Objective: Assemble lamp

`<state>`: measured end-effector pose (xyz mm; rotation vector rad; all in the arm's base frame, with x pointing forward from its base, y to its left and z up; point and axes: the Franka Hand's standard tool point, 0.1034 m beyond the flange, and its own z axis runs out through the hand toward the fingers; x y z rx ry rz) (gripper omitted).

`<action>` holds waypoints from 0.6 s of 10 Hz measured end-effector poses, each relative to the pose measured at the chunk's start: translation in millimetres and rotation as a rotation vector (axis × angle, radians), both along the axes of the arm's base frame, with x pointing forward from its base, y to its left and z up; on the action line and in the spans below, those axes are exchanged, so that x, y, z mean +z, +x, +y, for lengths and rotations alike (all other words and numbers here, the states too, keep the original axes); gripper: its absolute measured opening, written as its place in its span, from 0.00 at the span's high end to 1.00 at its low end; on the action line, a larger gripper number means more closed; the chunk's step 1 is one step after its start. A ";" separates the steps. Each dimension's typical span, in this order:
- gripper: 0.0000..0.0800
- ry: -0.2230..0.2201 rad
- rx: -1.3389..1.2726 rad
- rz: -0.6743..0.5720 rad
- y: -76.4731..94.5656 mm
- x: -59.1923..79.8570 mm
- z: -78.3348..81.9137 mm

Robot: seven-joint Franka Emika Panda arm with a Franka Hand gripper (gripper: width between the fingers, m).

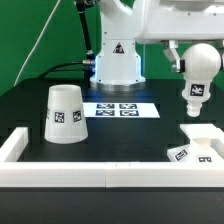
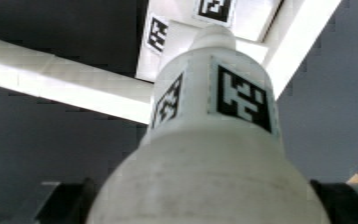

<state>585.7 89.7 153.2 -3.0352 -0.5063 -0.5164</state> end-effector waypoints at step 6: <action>0.28 -0.003 0.019 -0.036 25.2 -10.1 3.4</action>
Offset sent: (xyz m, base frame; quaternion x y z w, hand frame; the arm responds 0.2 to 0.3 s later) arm 0.0256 0.0068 0.0039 0.0007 0.0323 -0.0207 0.9993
